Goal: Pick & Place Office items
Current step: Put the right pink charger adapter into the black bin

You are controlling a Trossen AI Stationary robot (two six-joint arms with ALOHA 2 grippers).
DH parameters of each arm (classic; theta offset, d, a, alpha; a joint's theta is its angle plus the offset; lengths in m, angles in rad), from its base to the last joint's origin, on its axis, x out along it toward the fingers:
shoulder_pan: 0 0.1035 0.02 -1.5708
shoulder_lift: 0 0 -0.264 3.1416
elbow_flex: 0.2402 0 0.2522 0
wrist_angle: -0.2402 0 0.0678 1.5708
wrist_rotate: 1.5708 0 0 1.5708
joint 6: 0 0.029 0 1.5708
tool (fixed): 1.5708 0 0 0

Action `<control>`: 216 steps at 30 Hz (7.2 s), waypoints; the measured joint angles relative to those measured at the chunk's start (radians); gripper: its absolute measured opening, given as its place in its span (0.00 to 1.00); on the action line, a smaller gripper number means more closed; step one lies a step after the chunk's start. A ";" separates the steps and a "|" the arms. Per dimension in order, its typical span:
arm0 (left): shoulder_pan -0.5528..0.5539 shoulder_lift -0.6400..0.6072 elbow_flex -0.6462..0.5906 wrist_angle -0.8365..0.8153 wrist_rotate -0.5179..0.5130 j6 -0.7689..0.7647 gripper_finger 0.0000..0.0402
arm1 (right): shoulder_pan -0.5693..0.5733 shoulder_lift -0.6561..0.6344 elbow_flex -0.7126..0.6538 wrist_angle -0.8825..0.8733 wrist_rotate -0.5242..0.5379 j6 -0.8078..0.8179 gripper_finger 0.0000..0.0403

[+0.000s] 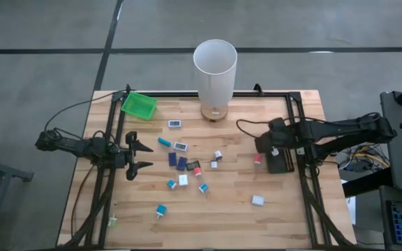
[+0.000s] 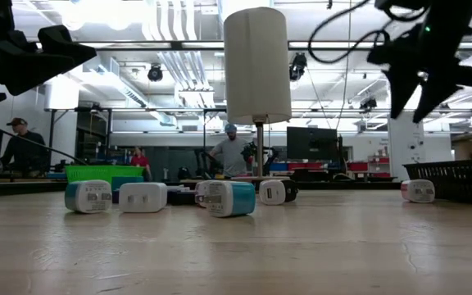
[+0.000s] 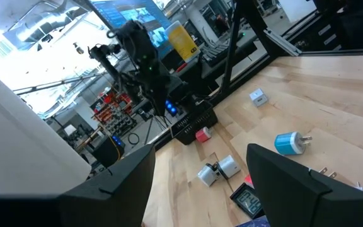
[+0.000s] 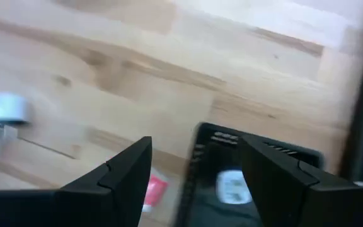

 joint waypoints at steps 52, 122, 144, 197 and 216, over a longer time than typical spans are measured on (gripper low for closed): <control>0.000 0.000 0.000 0.000 0.000 0.000 0.64 | 0.101 0.443 0.166 -0.005 -0.159 0.543 0.58; 0.000 0.000 0.000 0.000 0.000 0.000 0.64 | 0.067 0.511 -0.077 0.287 -0.221 0.557 0.32; 0.000 0.000 0.000 0.000 0.000 0.000 0.64 | 0.068 0.502 0.213 -0.088 -0.154 0.473 0.33; 0.000 0.000 0.000 0.000 0.000 0.000 0.64 | 0.275 0.105 -0.141 -0.101 -0.311 0.748 0.35; 0.000 0.000 0.000 0.000 0.000 0.000 0.64 | 0.273 0.085 -0.056 -0.154 -0.245 0.656 0.35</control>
